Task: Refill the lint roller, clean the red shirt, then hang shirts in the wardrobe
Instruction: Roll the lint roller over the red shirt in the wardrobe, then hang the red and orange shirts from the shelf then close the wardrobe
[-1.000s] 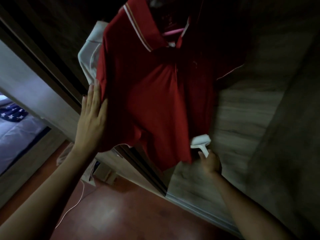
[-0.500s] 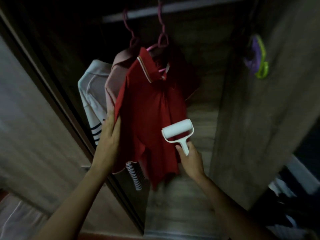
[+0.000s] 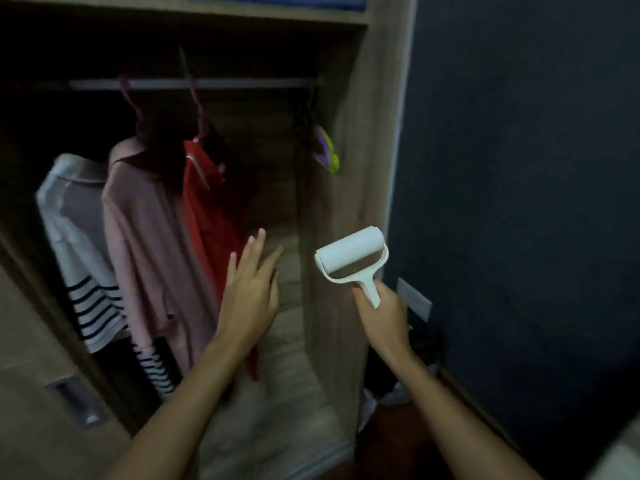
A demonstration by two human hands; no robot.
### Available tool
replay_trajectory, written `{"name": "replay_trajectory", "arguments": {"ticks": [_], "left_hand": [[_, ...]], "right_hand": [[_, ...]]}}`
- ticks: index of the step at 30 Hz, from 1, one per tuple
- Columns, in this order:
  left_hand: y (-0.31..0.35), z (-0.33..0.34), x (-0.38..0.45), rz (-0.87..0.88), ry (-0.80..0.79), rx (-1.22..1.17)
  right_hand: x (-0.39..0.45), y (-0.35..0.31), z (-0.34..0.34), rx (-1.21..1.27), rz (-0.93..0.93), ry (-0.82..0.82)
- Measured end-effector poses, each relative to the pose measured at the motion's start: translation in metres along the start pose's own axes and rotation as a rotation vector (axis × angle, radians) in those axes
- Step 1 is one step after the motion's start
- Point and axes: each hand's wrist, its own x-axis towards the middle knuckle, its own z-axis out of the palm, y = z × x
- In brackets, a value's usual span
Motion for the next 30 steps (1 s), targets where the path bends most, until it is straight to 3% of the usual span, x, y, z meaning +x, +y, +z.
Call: {"name": "replay_trajectory", "arguments": {"ticks": [10, 19, 25, 30], "left_hand": [[0.207, 0.075, -0.017, 0.164, -0.09, -0.378], [0.426, 0.172, -0.108, 0.296, -0.393, -0.529], [0.524, 0.23, -0.177, 0.333, -0.621, -0.496], [0.556, 0.268, -0.224, 0.358, -0.722, -0.444]], "right_hand": [[-0.08, 0.067, -0.207, -0.308, 0.213, 0.329], [-0.187, 0.165, -0.403, -0.359, 0.519, 0.504], [-0.253, 0.232, -0.479, -0.485, 0.695, 0.398], [-0.289, 0.288, -0.508, -0.536, 0.831, 0.296]]}}
